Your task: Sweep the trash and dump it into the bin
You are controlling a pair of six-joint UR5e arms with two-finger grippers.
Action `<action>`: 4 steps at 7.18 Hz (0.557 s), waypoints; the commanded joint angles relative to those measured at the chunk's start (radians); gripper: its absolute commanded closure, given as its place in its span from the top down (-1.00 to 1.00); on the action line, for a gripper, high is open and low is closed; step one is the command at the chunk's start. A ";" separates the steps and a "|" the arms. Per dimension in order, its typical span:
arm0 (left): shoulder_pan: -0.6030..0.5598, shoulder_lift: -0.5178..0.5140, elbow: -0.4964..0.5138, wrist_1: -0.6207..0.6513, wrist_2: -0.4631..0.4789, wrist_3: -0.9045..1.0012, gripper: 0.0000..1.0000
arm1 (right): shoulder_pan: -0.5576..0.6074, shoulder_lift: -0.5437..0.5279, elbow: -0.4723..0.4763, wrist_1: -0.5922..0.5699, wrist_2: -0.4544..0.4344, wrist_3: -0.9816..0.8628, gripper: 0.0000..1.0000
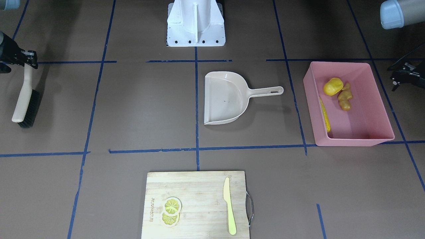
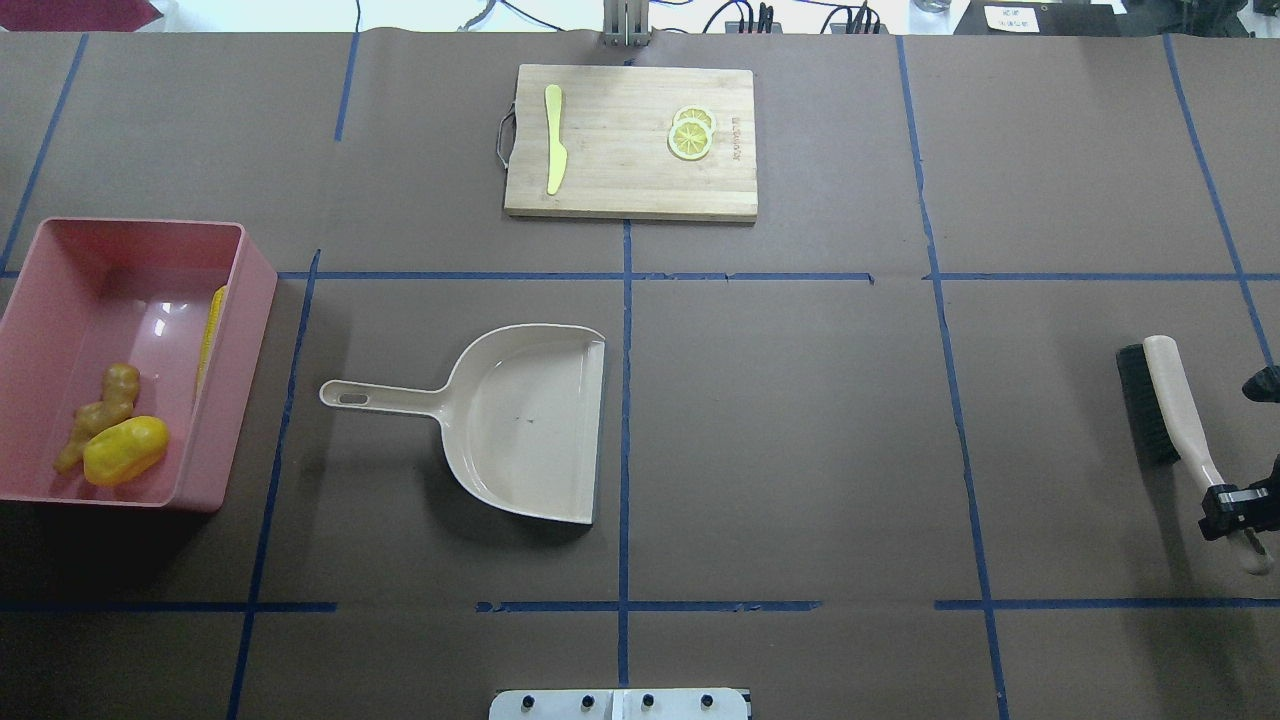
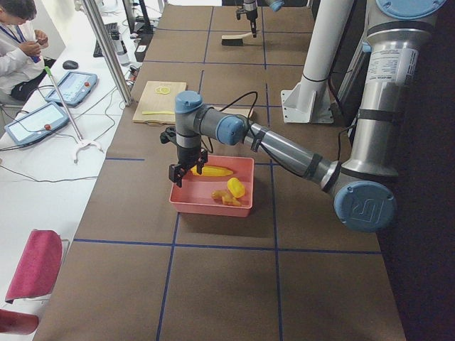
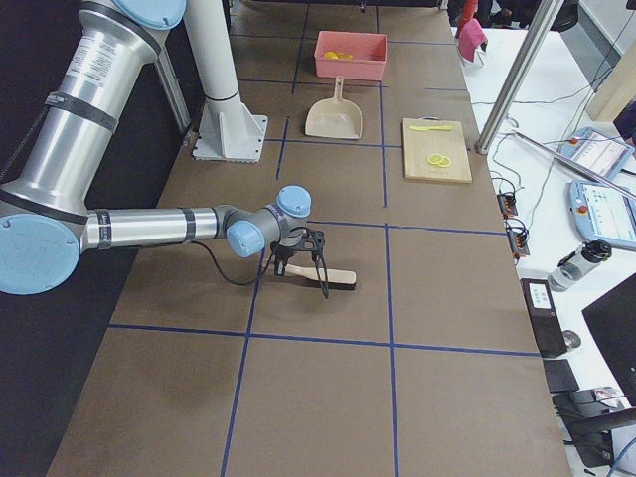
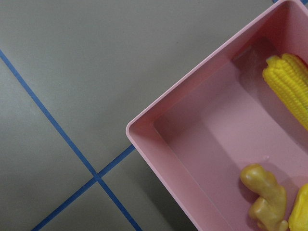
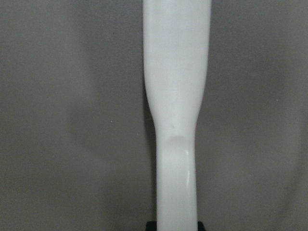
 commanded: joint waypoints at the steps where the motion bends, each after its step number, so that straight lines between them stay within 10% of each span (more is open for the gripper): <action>1: 0.000 0.000 0.000 -0.002 0.001 0.000 1.00 | 0.002 0.002 0.002 0.001 -0.010 0.003 1.00; 4: -0.015 0.006 0.012 0.003 0.001 0.002 1.00 | 0.215 -0.009 0.119 -0.002 0.028 -0.006 1.00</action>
